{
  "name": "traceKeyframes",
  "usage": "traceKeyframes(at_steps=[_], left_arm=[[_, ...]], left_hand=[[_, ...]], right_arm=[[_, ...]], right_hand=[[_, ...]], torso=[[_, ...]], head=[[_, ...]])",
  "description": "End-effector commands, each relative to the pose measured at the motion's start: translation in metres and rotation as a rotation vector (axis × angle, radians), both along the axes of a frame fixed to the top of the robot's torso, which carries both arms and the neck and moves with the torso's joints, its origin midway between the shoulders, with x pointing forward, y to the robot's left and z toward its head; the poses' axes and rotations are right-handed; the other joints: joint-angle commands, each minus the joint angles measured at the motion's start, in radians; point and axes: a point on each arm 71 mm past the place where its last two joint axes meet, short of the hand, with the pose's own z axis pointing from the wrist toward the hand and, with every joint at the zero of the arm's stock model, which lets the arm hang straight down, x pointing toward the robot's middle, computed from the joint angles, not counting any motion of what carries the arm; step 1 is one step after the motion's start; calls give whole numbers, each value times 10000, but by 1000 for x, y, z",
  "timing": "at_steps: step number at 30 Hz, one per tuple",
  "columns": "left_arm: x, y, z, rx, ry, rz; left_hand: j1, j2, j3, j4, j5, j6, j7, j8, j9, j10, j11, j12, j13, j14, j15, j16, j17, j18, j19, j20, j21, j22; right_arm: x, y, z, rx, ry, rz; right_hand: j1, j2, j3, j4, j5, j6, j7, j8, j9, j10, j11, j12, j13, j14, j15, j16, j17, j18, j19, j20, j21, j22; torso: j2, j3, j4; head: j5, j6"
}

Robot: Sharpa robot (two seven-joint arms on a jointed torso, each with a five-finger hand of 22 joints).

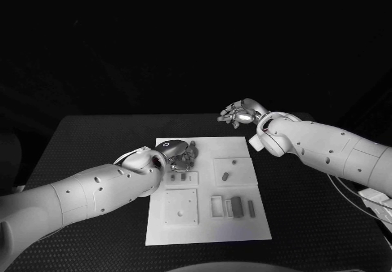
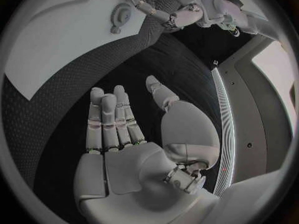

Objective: Assemble the parts on the task board

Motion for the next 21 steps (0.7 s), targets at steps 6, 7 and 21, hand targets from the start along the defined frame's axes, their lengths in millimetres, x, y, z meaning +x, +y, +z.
traceKeyframes(at_steps=[6, 7, 21], left_arm=[[-1, -5, 2, -164, -404, -128], [-1, -5, 2, -167, -414, -108], [5, -6, -3, 231, -221, 24]], left_hand=[[129, 4, 49, 30, -33, -311, -8, -162, -165, 4, 95, -181, -50, 52, 42, 134, 48, 417, 109, 14, 97, 151], [131, 6, 54, 33, -32, -308, -5, -158, -174, 15, 94, -189, -52, 66, 39, 155, 55, 425, 128, 14, 109, 169], [107, 77, 92, 41, -20, -162, 13, -51, -231, 29, 97, -291, -56, 103, 41, 284, 95, 474, 196, 20, 157, 303]], right_arm=[[-1, 1, 0, 35, -50, 129], [-1, 2, 0, 38, -48, 139], [0, 4, 0, 48, -42, 173]], right_hand=[[-43, 2, 25, 1, 35, 2, 46, -57, -9, -60, -21, 53, -13, 10, -90, 23, -9, 59, -29, 61, -51, 16], [-43, 2, 25, 1, 35, 2, 46, -57, -9, -60, -21, 54, -13, 10, -90, 23, -9, 59, -29, 61, -51, 16], [-46, 3, 23, 1, 35, 1, 47, -57, -10, -63, -20, 61, -20, 9, -89, 25, -10, 59, -28, 63, -53, 18]], torso=[[-14, 7, 8], [-14, 7, 8], [-16, 14, 2]], head=[[-45, -33], [-45, -33], [-53, -22]])
